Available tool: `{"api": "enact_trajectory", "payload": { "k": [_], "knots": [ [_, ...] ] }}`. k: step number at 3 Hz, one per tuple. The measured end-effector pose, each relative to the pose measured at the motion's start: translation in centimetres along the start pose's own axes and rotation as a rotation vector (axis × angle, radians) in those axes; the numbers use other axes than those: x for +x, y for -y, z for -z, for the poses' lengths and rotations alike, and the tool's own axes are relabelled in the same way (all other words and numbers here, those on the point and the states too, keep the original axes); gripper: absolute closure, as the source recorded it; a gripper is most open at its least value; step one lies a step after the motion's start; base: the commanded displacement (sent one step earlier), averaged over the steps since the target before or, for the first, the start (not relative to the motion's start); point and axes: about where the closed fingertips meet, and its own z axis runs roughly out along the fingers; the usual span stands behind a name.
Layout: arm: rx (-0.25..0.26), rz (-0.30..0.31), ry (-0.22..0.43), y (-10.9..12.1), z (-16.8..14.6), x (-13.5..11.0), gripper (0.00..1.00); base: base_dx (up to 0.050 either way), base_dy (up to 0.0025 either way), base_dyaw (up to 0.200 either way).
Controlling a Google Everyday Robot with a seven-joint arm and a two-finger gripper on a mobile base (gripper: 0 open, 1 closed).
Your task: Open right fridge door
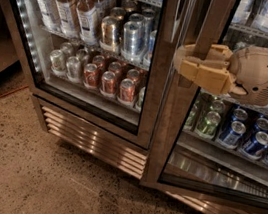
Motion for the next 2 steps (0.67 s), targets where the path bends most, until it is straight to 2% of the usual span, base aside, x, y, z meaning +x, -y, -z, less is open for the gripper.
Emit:
{"api": "enact_trajectory", "payload": {
  "k": [1,2],
  "knots": [
    [0.0,0.0,0.0,0.0,0.0,0.0,1.0,0.0,-0.00002,0.188],
    [0.0,0.0,0.0,0.0,0.0,0.0,1.0,0.0,-0.00019,-0.196]
  ]
}}
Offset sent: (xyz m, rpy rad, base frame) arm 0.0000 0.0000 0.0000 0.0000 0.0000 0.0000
